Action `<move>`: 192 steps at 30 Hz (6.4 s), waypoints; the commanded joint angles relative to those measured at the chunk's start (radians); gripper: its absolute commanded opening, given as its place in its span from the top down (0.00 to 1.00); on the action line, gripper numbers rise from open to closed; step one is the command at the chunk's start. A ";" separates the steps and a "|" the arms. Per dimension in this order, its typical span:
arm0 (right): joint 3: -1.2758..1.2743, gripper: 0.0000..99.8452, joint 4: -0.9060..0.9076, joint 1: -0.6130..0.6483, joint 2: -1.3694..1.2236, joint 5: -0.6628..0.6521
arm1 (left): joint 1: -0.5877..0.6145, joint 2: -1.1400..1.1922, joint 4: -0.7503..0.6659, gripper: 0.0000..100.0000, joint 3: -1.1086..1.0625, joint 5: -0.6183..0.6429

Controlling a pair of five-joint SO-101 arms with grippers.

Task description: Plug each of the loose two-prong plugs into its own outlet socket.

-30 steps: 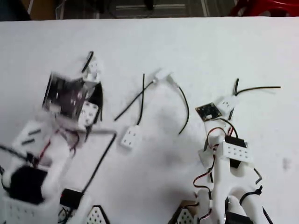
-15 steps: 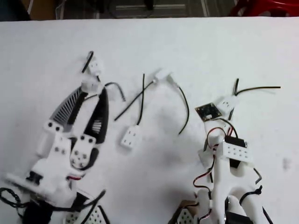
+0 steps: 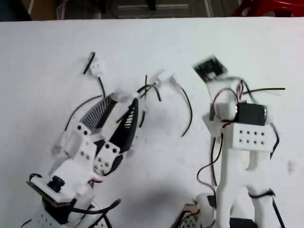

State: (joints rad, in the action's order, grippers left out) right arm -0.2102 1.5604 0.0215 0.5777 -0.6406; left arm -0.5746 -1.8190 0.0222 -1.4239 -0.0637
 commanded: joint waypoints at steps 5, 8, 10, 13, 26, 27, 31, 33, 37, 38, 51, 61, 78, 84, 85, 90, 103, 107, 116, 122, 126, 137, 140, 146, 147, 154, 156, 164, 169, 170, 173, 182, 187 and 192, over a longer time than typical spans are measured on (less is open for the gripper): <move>0.539 0.98 0.090 0.409 0.076 -0.003 | -0.015 -0.008 -0.077 0.98 -0.052 0.012; 0.643 0.98 0.077 0.545 0.084 -0.003 | -0.010 -0.008 -0.077 0.98 -0.057 0.012; 0.713 0.98 0.073 0.633 0.084 -0.003 | -0.010 -0.008 -0.077 0.98 -0.057 0.012; 0.801 0.98 0.079 0.774 0.084 -0.003 | -0.013 -0.008 -0.072 0.98 -0.057 0.012; 0.671 0.98 -0.019 0.909 -0.044 -0.043 | -0.008 -0.008 -0.071 0.98 -0.057 0.012; 0.660 0.98 -0.042 0.878 -0.053 -0.074 | -0.008 -0.008 -0.069 0.98 -0.057 0.012; 0.628 0.98 -0.136 0.725 -0.087 -0.153 | -0.008 -0.008 -0.069 0.98 -0.057 0.012; 0.626 0.98 -0.168 0.656 -0.094 -0.166 | -0.008 -0.008 -0.069 0.98 -0.057 0.012; 0.631 0.98 -0.197 0.590 -0.091 -0.167 | -0.008 -0.008 -0.069 0.98 -0.057 0.012; 0.637 0.98 -0.194 0.588 -0.084 -0.167 | -0.008 -0.008 -0.069 0.98 -0.057 0.012; 0.647 0.98 -0.193 0.693 0.042 -0.166 | -0.008 -0.008 -0.068 0.98 -0.057 0.012; 0.592 0.98 -0.162 0.702 0.008 -0.167 | -0.008 -0.007 -0.068 0.98 -0.057 0.012; 0.580 0.98 -0.257 0.443 -0.090 -0.258 | -0.007 -0.007 -0.068 0.98 -0.057 0.012; 0.675 0.98 -0.248 0.435 -0.018 -0.256 | -0.002 -0.001 0.025 0.98 -0.035 0.012; 0.675 0.98 -0.231 0.420 -0.012 -0.256 | 0.012 -0.001 0.043 0.98 -0.026 0.014; 0.672 0.98 -0.099 0.297 -0.035 -0.250 | 0.150 0.081 0.091 0.98 0.048 0.104; 0.371 0.98 0.088 -0.140 -0.068 -0.249 | 0.283 1.024 0.783 0.98 0.836 0.176; 0.210 0.98 0.087 -0.254 -0.068 -0.249 | 0.283 1.201 1.017 0.97 1.026 0.176; -0.081 0.98 0.082 -0.372 -0.068 -0.249 | 0.283 1.268 1.326 0.97 1.175 0.167; -0.305 0.98 0.081 -0.383 -0.068 -0.249 | 0.283 1.265 1.517 0.97 1.266 0.169; -0.454 0.98 0.033 -0.381 -0.068 -0.252 | 0.285 1.259 1.593 0.97 1.275 0.175; -0.796 0.98 -0.183 -0.378 -0.068 -0.250 | 0.328 1.369 1.722 0.98 1.180 0.201; -0.862 0.98 -0.257 -0.380 -0.068 -0.250 | 0.323 1.498 1.729 0.98 1.177 0.218; -0.931 0.98 -0.343 -0.381 -0.068 -0.249 | 0.306 1.630 1.757 0.98 1.266 0.157; -0.934 0.98 -0.346 -0.381 -0.068 -0.249 | 0.294 1.636 1.758 0.98 1.267 0.155; -0.944 0.98 -0.364 -0.381 -0.070 -0.249 | 0.125 1.713 1.755 0.98 1.231 0.161; -0.951 0.98 -0.371 -0.380 -0.068 -0.249 | 0.113 1.753 1.748 0.98 1.235 0.164; -0.953 0.98 -0.371 -0.383 -0.068 -0.249 | 0.179 1.928 1.741 0.98 1.349 0.245; -0.953 0.98 -0.371 -0.383 -0.068 -0.249 | 0.176 1.931 1.735 0.98 1.390 0.247; -0.953 0.98 -0.371 -0.383 -0.068 -0.249 | 0.179 1.931 1.734 0.98 1.396 0.247; -0.953 0.98 -0.371 -0.383 -0.068 -0.249 | 0.177 1.931 1.717 0.98 1.392 0.247; -0.953 0.98 -0.371 -0.383 -0.068 -0.249 | 0.176 1.940 1.660 0.98 1.387 0.247; -0.953 0.98 -0.371 -0.383 -0.068 -0.249 | 0.150 1.939 1.657 0.98 1.370 0.247; -0.953 0.98 -0.371 -0.383 -0.068 -0.249 | 0.062 1.936 1.656 0.98 1.310 0.247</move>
State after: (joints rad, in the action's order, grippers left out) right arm -1.1615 1.2045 -0.3544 0.5040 -0.8861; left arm -0.4641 0.1266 1.6855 -0.1059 0.1757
